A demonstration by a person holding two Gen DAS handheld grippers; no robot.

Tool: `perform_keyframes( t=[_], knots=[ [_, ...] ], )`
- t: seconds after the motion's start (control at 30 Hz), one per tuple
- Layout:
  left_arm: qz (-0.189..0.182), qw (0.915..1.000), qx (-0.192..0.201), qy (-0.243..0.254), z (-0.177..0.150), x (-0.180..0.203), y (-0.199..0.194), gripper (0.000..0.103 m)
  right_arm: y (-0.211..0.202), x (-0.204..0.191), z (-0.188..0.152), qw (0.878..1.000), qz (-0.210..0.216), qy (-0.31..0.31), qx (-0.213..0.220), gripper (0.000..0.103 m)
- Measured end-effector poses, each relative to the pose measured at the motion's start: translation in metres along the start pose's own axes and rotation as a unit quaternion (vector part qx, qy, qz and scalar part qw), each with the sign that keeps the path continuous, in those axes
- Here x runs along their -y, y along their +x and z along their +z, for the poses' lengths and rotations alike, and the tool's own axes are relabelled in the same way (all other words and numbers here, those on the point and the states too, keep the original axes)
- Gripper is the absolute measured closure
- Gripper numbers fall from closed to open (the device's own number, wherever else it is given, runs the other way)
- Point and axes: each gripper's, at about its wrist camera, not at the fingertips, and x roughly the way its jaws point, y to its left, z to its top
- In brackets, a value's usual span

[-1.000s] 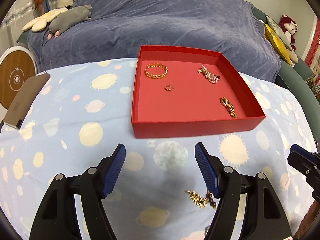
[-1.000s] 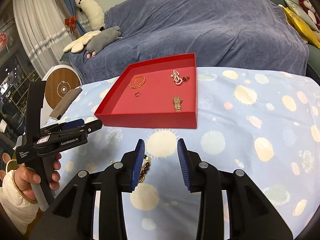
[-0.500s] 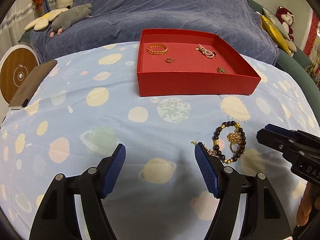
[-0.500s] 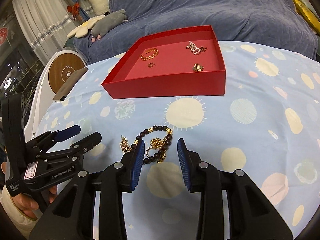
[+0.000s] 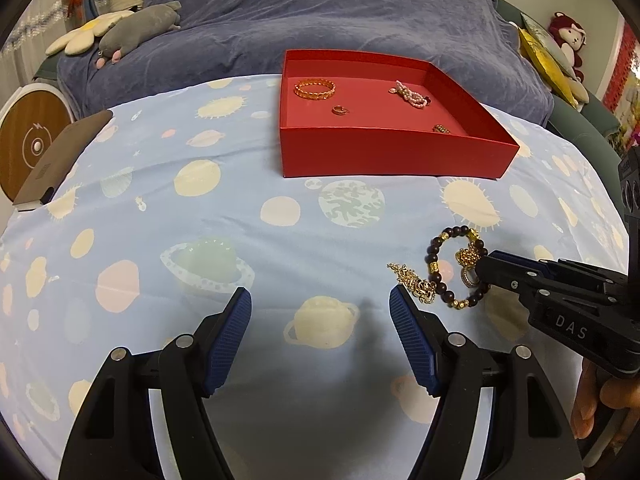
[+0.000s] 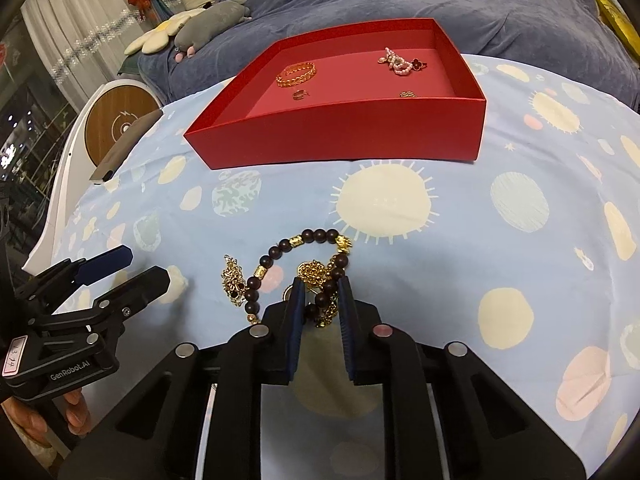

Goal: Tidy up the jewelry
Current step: 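Move the right tool to the dark beaded bracelet while the left tool approaches the gold chain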

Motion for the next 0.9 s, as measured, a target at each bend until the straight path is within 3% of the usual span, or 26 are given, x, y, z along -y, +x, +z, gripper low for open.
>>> perform_keyframes(
  t=[0.33,0.47,0.63,0.73,0.9],
  knots=[
    [-0.007,1.0000,-0.006,0.003,-0.001,0.009,0.005,0.034,-0.048,0.009,0.013,0.998,0.009,0.007,0.059,0.103],
    [-0.010,0.9999,-0.009,0.005,0.000,0.013,0.008,0.034,-0.050,0.019,0.012,0.999,0.018,0.014,0.041,0.103],
    [-0.014,0.9998,-0.011,0.006,0.000,0.018,0.009,0.034,-0.029,0.011,0.003,1.000,0.013,0.007,0.008,0.097],
    [-0.017,0.9998,-0.008,0.010,0.000,0.020,0.007,0.034,-0.018,0.005,0.002,1.000,0.001,-0.001,0.002,0.082],
    [-0.018,0.9998,-0.010,0.007,-0.001,0.018,0.006,0.034,-0.003,0.005,0.004,1.000,-0.012,-0.004,-0.003,0.081]
  ],
)
